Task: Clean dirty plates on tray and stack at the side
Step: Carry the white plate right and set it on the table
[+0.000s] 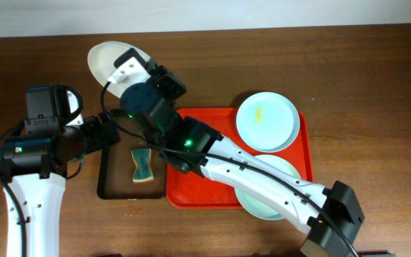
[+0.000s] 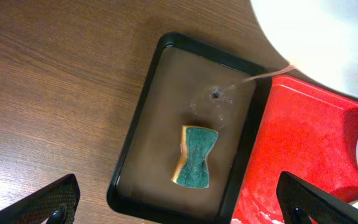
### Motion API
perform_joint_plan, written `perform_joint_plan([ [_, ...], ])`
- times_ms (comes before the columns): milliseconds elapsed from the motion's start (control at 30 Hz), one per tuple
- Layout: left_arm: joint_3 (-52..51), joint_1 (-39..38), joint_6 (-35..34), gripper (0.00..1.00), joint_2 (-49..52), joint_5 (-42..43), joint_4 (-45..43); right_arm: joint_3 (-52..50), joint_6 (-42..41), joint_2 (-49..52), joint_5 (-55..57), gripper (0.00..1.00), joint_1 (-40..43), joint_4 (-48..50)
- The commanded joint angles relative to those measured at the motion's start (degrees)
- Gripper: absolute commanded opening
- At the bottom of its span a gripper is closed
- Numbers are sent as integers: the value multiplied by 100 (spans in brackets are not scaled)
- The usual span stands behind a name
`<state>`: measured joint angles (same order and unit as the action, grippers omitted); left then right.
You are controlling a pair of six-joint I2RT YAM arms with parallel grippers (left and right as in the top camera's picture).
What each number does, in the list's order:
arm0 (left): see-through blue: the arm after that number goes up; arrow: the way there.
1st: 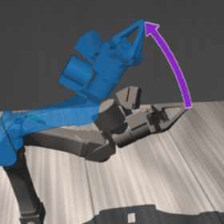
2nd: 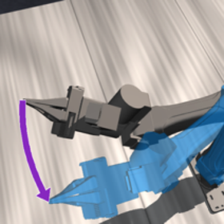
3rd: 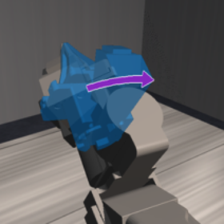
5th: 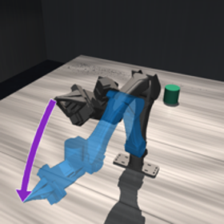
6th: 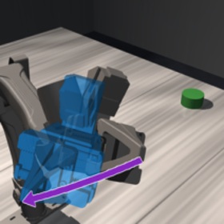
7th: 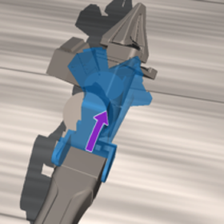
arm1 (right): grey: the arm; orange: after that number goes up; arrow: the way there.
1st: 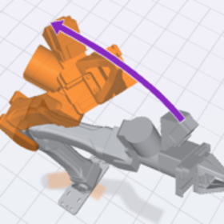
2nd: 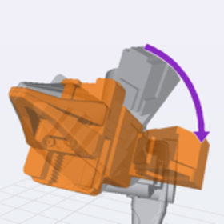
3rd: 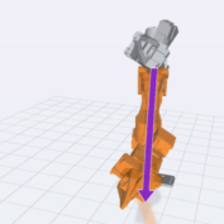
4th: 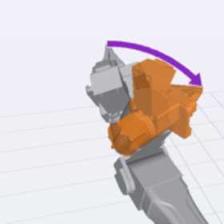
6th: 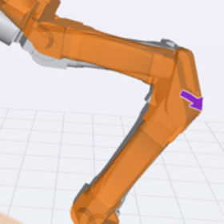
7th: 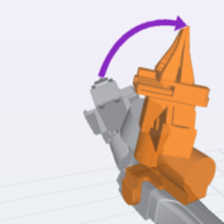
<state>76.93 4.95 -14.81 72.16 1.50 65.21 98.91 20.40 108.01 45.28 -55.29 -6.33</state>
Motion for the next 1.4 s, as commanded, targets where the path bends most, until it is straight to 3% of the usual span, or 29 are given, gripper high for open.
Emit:
perform_joint_plan([
  [0,9,9,-57,99,2,24,4,133,214,-127,219,4,-52,232],
  [533,9,9,-57,99,2,24,4,140,133,-127,221,4,-63,225],
  [633,9,9,-57,99,2,22,4,140,-916,-127,361,4,-63,96],
  [767,9,9,-57,99,2,24,4,138,-2990,-111,142,4,-24,-1434],
  [833,9,9,-57,99,2,24,4,138,-4059,-87,-706,4,105,-2389],
  [900,9,9,-57,99,2,22,4,138,-5036,-74,-2065,4,407,-3464],
  [967,9,9,-57,99,2,24,4,133,-5545,-74,-2706,4,717,-4148],
  [1133,9,9,-57,99,2,24,4,133,-5541,-127,-4138,4,1762,-4795],
  [1267,9,9,-57,99,2,22,4,133,-5442,-157,-5783,4,3211,-5246],
  [1367,9,9,-57,99,2,22,4,133,-5097,-157,-6118,4,4437,-6098],
])
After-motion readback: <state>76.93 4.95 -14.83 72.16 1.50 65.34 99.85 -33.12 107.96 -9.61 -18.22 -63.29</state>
